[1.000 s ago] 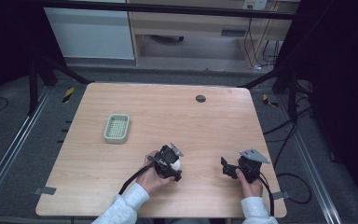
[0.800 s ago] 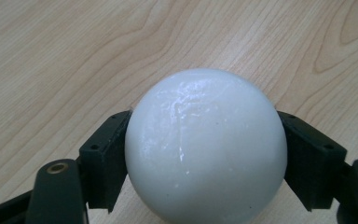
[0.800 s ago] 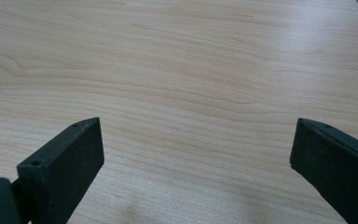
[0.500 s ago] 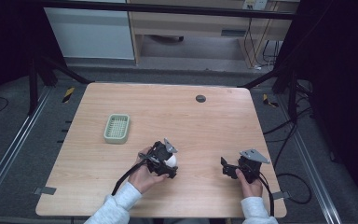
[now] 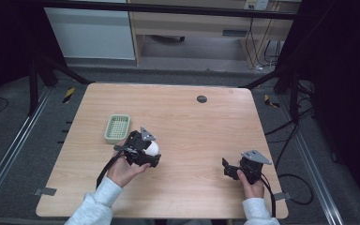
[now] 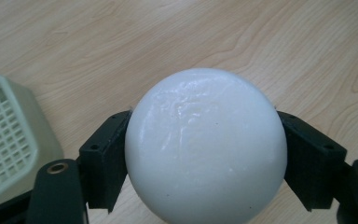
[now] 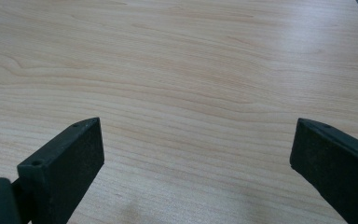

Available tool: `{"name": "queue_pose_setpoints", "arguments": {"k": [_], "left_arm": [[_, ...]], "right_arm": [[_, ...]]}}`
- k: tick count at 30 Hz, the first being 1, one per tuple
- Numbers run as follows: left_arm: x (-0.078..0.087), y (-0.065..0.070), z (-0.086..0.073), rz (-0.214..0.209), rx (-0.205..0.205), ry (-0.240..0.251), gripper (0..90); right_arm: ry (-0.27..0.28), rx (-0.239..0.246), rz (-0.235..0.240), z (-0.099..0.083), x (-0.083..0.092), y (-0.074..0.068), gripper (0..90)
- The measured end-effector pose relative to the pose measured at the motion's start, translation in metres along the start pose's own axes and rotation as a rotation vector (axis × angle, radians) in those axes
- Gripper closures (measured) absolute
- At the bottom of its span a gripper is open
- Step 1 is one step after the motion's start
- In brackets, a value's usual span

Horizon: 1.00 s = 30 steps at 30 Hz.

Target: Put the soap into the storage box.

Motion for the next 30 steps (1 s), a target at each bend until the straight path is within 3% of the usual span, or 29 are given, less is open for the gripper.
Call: {"name": "queue_pose_setpoints", "arguments": {"k": [16,30], "left_arm": [[0.023,-0.05,0.008,0.063,0.086,0.033,24.4],[0.024,-0.081,0.019,0.087,0.14,0.039,24.4]], "right_arm": [[0.001,0.009,0.0,0.001,0.0,-0.001,3.2],[-0.002,0.006,0.005,0.001,0.0,-0.002,3.2]]}}
Point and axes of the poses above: each handheld gripper's, and its own axes: x roughly backward along the jaws, z roughly out of its top, y roughly to its right, the point moved 9 cm from there along -x, roughly forward along the jaws, and after that the axes turned 2 degrees about -z, right-handed, at the moved point
